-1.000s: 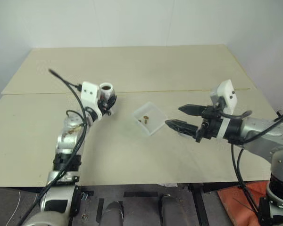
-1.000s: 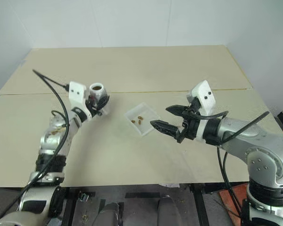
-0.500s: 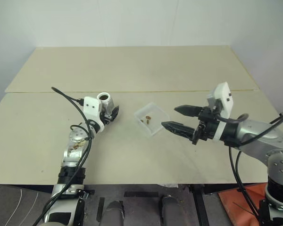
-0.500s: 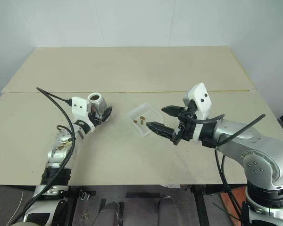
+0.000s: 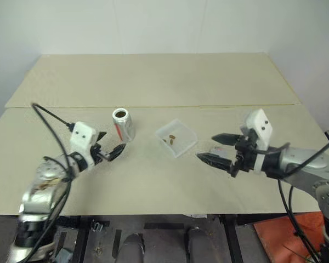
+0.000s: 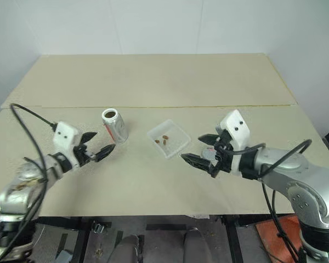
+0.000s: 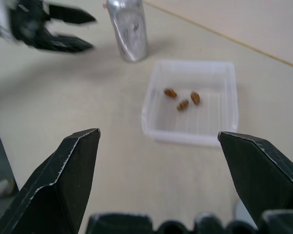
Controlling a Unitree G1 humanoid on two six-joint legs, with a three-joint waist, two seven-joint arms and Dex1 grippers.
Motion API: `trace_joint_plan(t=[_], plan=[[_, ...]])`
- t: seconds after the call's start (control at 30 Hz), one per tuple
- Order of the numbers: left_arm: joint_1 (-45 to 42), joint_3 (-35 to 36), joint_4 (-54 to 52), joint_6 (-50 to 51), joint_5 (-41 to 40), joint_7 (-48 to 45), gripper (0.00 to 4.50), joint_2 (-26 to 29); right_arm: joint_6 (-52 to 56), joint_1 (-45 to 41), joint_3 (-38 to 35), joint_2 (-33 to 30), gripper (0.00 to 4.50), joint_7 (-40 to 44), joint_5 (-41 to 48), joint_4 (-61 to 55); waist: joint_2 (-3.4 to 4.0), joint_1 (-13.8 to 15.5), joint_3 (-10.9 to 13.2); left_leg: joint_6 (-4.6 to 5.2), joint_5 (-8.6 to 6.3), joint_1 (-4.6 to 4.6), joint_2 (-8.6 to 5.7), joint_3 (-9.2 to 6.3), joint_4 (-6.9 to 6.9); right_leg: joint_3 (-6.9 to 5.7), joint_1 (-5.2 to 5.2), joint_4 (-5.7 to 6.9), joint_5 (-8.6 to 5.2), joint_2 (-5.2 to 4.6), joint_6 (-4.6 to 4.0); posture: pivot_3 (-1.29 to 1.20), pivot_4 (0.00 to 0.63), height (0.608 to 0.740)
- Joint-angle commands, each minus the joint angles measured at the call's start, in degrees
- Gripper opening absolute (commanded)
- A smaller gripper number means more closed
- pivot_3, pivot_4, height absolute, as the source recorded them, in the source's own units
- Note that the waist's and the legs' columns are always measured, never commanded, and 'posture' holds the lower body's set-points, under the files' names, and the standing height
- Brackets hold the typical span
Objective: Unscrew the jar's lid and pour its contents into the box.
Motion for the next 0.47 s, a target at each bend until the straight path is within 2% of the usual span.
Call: trace_joint_plan(t=[0.03, 0.2, 0.27, 0.37, 0.47], plan=[[1.4, 6.9, -2.1, -5.7, -4.8, -12.2, 4.49, 7.1, -5.7, 3.0, -3.9, -3.9, 4.5, 5.9, -2.4, -1.9, 0.0, 0.3, 0.0, 0.0, 0.0, 0.02, 0.03, -0.01, -0.01, 0.0, 0.0, 0.01, -0.01, 0.02, -0.02, 0.0, 0.15, 0.74], [3.4, 14.2, 3.4, -9.7, -11.8, -30.5, 4.49, 16.1, -11.7, 2.2, -6.4, -6.0, 4.5, 12.1, -3.7, 2.4, 0.0, 0.5, 0.0, 0.13, -0.08, 0.06, 0.08, 0.1, -0.05, 0.04, 0.02, -0.06, -0.05, 0.04, -0.07, 0.0, 0.15, 0.74], [4.8, 15.5, 3.3, -11.2, -12.0, -31.3, 4.49, 15.9, -14.9, 2.9, -5.8, -6.0, 4.5, 14.1, -6.2, 4.1, 0.01, 0.6, 0.0, 0.17, -0.1, 0.09, 0.1, 0.14, -0.06, 0.04, 0.05, -0.09, -0.06, 0.04, -0.08, 0.0, 0.15, 0.74], [7.7, 18.0, 1.1, -10.3, -13.2, -30.9, 4.49, 15.8, -15.4, 1.6, -3.6, -4.7, 4.5, 11.9, -8.0, 3.6, 0.0, 0.6, 0.0, 0.18, -0.11, 0.09, 0.11, 0.15, -0.06, 0.04, 0.03, -0.06, -0.07, 0.04, -0.08, 0.0, 0.15, 0.74], [7.7, 16.8, 0.1, -10.6, -12.9, -28.9, 4.49, 15.2, -17.3, 0.8, -2.6, -4.2, 4.5, 13.9, -9.0, 4.5, -0.01, 0.6, 0.0, 0.18, -0.11, 0.07, 0.12, 0.14, -0.06, 0.04, 0.01, -0.05, -0.07, 0.04, -0.08, 0.0, 0.15, 0.74]])
